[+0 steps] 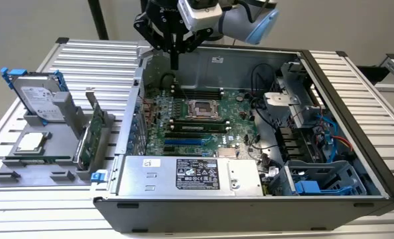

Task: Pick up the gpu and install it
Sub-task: 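Reach for the gpu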

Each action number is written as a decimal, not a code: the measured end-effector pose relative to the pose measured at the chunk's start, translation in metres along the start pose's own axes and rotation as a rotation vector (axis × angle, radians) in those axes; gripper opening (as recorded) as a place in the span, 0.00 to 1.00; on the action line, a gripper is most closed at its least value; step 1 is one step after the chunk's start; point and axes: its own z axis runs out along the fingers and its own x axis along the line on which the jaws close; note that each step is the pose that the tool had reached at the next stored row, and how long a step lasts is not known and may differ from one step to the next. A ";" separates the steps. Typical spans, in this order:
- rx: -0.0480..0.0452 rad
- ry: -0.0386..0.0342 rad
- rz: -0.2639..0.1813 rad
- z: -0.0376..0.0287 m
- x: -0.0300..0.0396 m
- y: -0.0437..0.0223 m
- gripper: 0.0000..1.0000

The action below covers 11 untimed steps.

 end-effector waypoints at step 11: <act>0.0000 0.0000 0.000 -0.0003 0.0133 -0.0009 0.00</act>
